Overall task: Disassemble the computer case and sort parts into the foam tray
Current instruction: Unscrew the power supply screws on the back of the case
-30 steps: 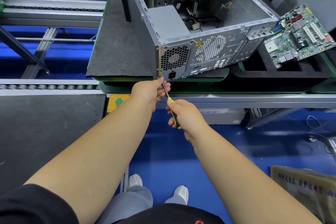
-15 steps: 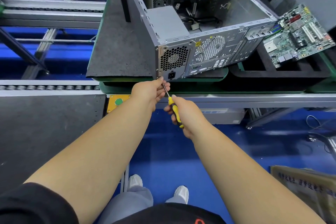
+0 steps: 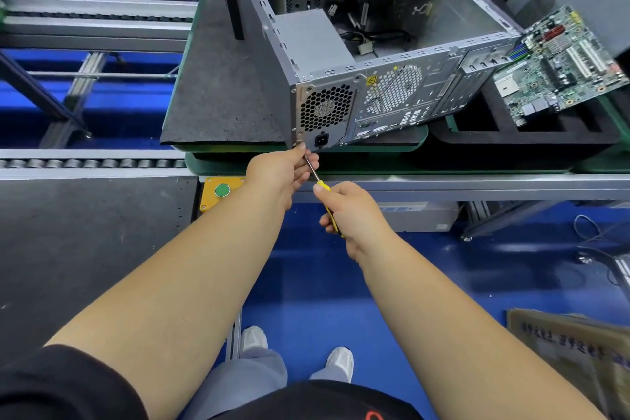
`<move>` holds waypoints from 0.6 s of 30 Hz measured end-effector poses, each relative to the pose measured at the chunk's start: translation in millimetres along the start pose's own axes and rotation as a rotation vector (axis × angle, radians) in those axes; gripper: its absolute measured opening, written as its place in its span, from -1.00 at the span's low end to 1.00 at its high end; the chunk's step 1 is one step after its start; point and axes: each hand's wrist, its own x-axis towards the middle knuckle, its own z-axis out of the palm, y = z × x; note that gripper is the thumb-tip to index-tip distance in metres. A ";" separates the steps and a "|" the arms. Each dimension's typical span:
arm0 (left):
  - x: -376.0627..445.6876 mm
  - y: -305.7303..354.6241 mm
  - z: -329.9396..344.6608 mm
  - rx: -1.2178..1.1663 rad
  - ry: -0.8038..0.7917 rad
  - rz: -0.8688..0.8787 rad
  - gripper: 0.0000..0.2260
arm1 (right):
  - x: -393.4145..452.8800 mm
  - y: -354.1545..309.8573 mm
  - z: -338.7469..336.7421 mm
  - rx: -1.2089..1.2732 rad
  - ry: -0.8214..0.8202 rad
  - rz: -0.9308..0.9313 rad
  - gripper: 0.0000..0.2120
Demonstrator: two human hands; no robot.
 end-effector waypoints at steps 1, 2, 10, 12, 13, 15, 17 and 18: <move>-0.4 0.4 0.3 0.004 -0.002 -0.002 -0.81 | 0.3 0.2 0.1 0.005 0.012 -0.001 -0.77; -0.9 0.7 0.4 0.006 -0.002 -0.004 -0.81 | 0.5 -0.3 0.5 0.003 0.022 0.000 -0.77; -1.7 2.8 0.9 0.006 0.002 -0.019 -0.81 | -6.1 -12.8 5.8 -0.130 0.007 0.005 -0.68; -2.4 2.1 0.6 -0.002 0.000 -0.011 -0.81 | -9.3 -18.6 5.8 0.009 -0.040 0.127 -0.66; -2.6 1.9 0.2 0.000 0.002 -0.008 -0.82 | -11.3 -20.6 5.2 0.069 -0.060 0.167 -0.66; -2.8 2.0 -0.2 0.012 0.008 -0.006 -0.82 | -12.7 -21.9 3.1 0.082 -0.085 0.172 -0.63; -3.4 2.6 0.2 0.015 0.005 -0.010 -0.82 | -12.7 -22.4 0.8 0.045 -0.088 0.150 -0.64; -3.6 3.0 0.4 0.015 0.005 -0.013 -0.81 | -12.7 -22.7 0.2 0.030 -0.087 0.146 -0.65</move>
